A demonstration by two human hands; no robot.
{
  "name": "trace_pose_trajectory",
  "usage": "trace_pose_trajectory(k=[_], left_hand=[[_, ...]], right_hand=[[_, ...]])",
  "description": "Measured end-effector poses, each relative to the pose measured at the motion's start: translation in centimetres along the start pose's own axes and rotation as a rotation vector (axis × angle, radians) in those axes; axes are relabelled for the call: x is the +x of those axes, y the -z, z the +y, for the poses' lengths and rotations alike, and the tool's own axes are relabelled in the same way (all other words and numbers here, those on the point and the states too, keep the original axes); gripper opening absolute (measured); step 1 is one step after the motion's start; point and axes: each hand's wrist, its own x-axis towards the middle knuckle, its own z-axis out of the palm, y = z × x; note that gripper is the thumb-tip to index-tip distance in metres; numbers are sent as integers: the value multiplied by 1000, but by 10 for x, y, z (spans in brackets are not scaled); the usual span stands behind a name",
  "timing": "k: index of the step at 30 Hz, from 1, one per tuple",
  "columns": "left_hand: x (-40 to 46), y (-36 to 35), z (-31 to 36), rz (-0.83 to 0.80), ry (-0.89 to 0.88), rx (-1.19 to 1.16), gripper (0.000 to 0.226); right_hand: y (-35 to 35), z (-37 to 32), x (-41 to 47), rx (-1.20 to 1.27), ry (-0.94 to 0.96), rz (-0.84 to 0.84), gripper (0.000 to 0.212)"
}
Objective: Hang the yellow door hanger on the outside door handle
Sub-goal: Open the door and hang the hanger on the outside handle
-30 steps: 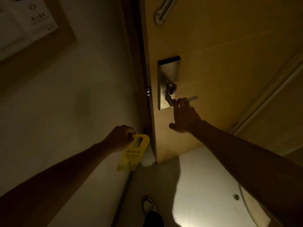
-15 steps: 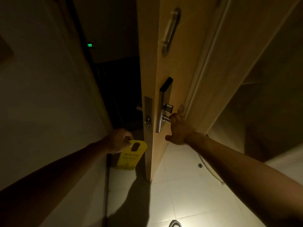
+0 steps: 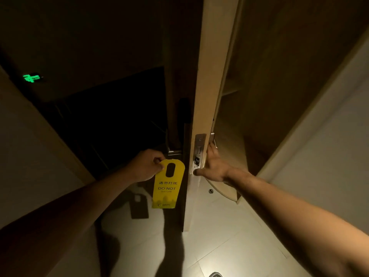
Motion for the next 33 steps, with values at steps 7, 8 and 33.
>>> trace_pose_trajectory(k=[7,8,33], left_hand=[[42,-33,75,-73,-120,64,8],[48,-37,87,-80,-140,66,9],[140,-42,186,-122,-297,26,11]], right_hand=[[18,57,-41,294,-38,202,114],[24,62,-47,354,-26,241,112],[104,141,-52,353,-385,587,110]])
